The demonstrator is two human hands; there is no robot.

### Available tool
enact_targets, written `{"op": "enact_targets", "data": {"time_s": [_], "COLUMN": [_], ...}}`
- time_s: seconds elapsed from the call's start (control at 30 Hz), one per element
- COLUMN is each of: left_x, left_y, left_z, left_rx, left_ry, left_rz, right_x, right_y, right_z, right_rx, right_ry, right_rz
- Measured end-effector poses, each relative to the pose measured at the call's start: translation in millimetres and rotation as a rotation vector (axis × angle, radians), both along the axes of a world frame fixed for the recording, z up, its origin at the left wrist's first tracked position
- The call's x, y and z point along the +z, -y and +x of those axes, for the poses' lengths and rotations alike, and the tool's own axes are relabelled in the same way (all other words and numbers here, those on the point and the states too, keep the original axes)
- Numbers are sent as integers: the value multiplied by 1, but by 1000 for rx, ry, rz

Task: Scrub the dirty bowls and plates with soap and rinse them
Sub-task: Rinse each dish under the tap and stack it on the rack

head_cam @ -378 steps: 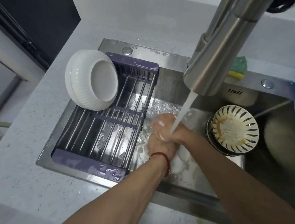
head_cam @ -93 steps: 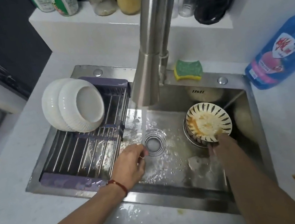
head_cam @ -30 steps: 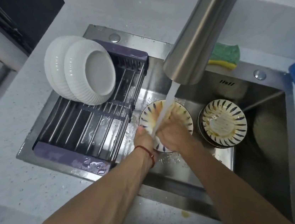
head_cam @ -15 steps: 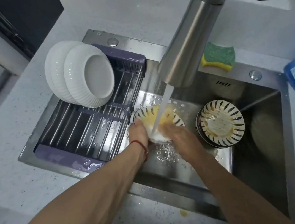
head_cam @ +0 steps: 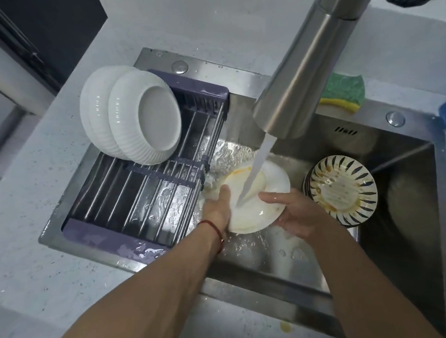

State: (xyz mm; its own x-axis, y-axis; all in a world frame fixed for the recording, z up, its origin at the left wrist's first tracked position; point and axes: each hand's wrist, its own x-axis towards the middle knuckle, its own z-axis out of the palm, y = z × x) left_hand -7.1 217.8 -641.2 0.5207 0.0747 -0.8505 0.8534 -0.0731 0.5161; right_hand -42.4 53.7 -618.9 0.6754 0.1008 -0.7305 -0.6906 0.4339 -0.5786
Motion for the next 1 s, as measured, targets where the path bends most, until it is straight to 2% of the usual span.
{"op": "enact_targets", "data": {"time_s": [0.1, 0.2, 0.27, 0.3, 0.37, 0.43, 0.53, 0.6, 0.67, 0.77, 0.83, 0.9, 0.97, 1.0], "left_x": [8, 21, 21, 23, 23, 19, 19, 18, 21, 18, 19, 21, 22, 22], "left_y": [-9, -3, 4, 8, 13, 13, 13, 16, 18, 18, 15, 14, 18, 21], "left_z": [1, 2, 2, 1, -1, -2, -12, -19, -24, -19, -16, -15, -17, -19], "left_rx": [221, 328, 373, 405, 508, 594, 549, 467, 426, 296, 237, 215, 165, 124], "left_ry": [-84, -113, -103, -100, -89, -65, -47, -19, 11, 91, 127, 103, 102, 103], "left_rz": [-191, -247, -243, -253, -272, -258, -236, -222, -217, -166, -133, -136, -165, -164], "right_x": [-8, -20, -21, -19, -8, -15, -31, -34, -29, -26, -18, -21, -36, -70], "right_y": [7, -3, -25, -39, -77, -91, -57, -38, -37, -48, -56, -60, -53, -44], "right_z": [4, 11, 13, 13, 6, -2, 12, 26, 40, 56, 55, 58, 70, 80], "right_rx": [-48, -216, -275, -227, 3, 207, 333, 497, 642, 582, 573, 662, 706, 719], "right_ry": [-27, -81, -115, -134, -121, -71, -84, -110, -20, 174, 233, 277, 228, 136], "right_rz": [47, -87, -386, -617, -1019, -1169, -1136, -1129, -1099, -735, -624, -650, -773, -854]}}
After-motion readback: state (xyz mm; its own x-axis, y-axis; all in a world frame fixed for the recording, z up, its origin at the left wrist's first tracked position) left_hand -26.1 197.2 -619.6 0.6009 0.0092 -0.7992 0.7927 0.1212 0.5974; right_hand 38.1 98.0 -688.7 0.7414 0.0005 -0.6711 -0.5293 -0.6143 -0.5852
